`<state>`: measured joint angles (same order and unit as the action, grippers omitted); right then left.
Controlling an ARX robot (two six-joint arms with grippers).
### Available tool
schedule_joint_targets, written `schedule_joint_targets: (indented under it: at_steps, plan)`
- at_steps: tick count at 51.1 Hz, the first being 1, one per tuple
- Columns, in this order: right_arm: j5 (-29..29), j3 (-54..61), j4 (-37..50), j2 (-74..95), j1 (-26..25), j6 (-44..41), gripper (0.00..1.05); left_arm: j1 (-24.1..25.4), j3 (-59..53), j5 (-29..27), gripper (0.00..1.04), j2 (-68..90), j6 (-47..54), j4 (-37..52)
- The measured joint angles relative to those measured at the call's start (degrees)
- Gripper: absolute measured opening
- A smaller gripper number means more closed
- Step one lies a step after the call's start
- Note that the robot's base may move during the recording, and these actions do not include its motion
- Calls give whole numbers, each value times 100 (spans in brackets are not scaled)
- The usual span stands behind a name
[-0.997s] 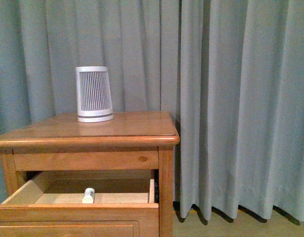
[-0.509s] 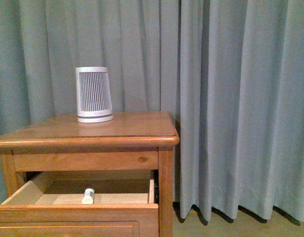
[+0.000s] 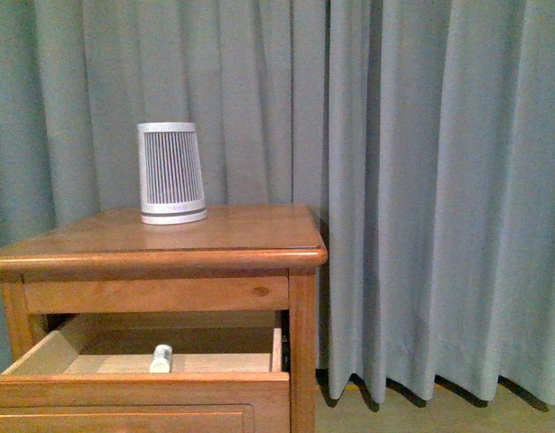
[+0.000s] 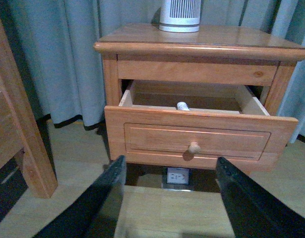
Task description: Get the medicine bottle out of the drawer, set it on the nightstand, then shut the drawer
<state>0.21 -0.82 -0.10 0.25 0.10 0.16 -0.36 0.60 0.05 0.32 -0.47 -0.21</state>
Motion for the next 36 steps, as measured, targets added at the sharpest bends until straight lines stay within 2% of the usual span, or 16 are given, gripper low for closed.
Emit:
schedule_joint_targets:
  at_steps: [5, 10, 36]
  plan:
    - [-4, 0, 0, 0, 0, 0, 98, 2, 0, -2, 87, 0, 0, 0]
    - [-2, 0, 0, 0, 0, 0, 98, 0, 0, -4, 100, 0, 11, -2]
    - [-42, 0, 0, -7, -2, 0, 98, 0, -2, -22, 98, -22, 22, 2]
